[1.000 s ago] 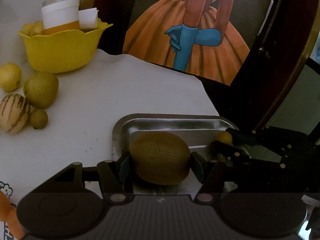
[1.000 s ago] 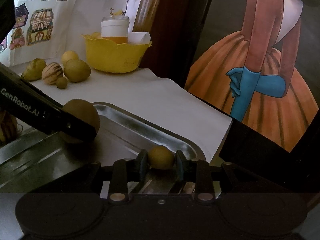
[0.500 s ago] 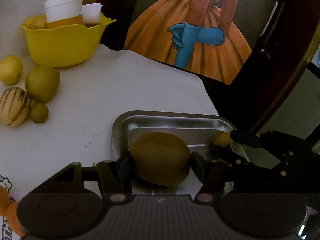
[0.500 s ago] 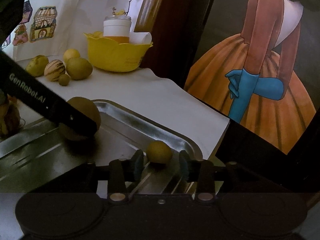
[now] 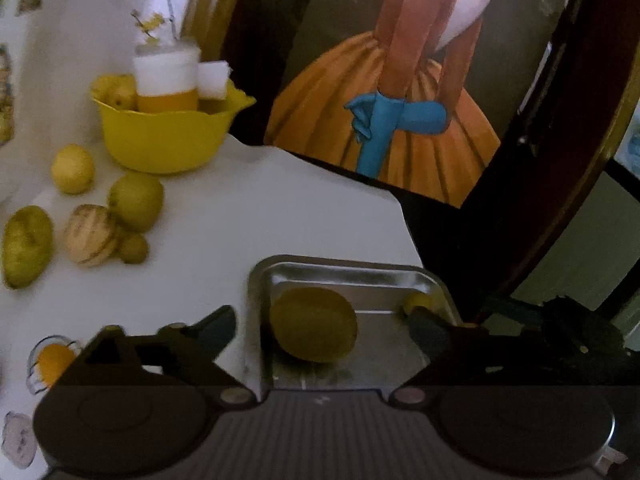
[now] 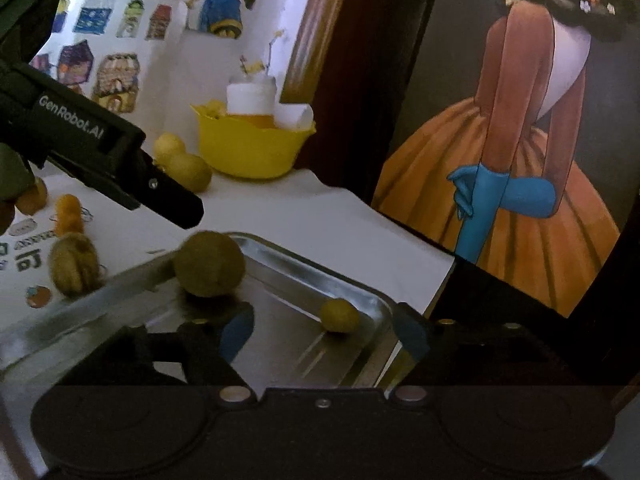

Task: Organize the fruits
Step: 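Open both tools to drop the fruits into the tray, then withdraw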

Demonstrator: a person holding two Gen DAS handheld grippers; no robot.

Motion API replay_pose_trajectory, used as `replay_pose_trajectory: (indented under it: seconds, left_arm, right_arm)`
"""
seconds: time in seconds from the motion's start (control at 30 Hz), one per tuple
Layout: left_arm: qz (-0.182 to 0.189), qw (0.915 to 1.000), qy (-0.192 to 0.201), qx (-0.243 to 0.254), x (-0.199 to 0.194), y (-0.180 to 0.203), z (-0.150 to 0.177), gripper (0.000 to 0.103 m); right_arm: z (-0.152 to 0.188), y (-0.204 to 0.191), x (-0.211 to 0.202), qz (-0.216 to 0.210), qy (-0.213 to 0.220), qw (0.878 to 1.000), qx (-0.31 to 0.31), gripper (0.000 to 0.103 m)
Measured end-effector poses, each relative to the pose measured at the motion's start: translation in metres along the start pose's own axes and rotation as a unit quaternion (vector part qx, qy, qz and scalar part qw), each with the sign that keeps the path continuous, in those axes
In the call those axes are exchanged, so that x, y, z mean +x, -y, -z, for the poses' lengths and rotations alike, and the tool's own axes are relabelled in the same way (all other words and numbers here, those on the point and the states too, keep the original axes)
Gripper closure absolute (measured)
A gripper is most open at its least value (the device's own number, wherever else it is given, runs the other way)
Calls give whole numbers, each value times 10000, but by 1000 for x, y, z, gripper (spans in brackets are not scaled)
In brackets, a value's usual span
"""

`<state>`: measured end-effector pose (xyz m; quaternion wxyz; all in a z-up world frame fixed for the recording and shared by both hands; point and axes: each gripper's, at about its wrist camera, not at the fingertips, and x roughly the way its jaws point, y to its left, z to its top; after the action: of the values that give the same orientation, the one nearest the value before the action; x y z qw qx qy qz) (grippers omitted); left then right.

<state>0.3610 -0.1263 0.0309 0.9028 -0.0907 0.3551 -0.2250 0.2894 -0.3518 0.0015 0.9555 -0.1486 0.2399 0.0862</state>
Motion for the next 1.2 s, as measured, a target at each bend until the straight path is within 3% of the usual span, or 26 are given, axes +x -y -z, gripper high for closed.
replay_pose_trajectory:
  seconds: [0.2,0.6,0.8,1.2]
  left_arm:
    - [-131,9995,211,-186,-39,0,12,1]
    - [-372,9974,576,-200,-119,11,53,0]
    - [-489,9969,609,-91,-150,8,86,0]
    - [-671,9972,317,-93,-179,-15,147,0]
  right_arm:
    - [-11,-9,-42,-1,203,9998,-5,4]
    - [-23,-38,-134,-268,474,9985,100,1]
    - [-11,-60,-160,-498,340,9979,251,1]
    - [28,-118,-165,-960,-526,9939,149,1]
